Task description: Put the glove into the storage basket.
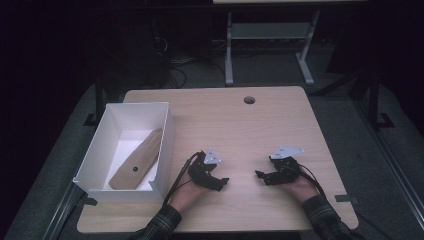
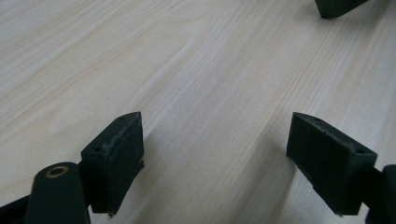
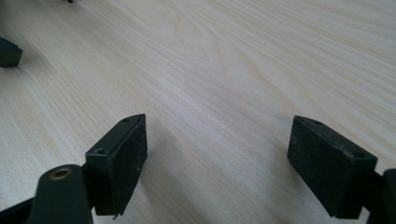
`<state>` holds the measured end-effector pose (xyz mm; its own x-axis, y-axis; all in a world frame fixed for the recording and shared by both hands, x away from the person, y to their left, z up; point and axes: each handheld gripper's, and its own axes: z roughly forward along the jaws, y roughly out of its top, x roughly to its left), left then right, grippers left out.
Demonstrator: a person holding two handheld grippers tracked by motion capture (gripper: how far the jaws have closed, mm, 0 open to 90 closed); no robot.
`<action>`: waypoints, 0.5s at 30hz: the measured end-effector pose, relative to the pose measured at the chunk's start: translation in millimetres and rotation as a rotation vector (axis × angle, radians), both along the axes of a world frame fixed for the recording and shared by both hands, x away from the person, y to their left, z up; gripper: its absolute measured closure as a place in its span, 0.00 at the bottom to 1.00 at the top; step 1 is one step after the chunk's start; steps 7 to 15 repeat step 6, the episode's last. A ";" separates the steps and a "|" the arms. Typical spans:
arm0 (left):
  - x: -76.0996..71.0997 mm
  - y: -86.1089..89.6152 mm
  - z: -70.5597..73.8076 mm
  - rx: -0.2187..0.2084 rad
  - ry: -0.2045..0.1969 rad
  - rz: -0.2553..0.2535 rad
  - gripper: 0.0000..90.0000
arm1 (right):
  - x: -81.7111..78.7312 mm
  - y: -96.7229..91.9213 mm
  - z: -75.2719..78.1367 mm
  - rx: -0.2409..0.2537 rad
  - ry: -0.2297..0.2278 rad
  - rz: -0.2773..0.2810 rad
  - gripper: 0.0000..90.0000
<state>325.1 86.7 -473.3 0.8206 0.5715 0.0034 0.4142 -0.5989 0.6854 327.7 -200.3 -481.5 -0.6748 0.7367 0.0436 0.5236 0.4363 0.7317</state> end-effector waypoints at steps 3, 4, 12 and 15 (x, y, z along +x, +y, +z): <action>-0.7 2.8 -3.0 -0.026 -0.017 -0.007 0.19 | 0.0 0.0 0.0 0.000 0.000 0.001 0.22; -1.0 3.8 -4.1 -0.036 -0.026 -0.011 0.19 | 0.0 0.0 -0.1 0.000 -0.001 0.001 0.22; -1.1 4.1 -4.6 -0.040 -0.027 -0.013 0.18 | 0.3 -0.2 -0.3 -0.002 -0.005 0.006 0.22; -1.1 4.1 -4.6 -0.040 -0.027 -0.013 0.18 | 0.3 -0.2 -0.3 -0.002 -0.005 0.006 0.22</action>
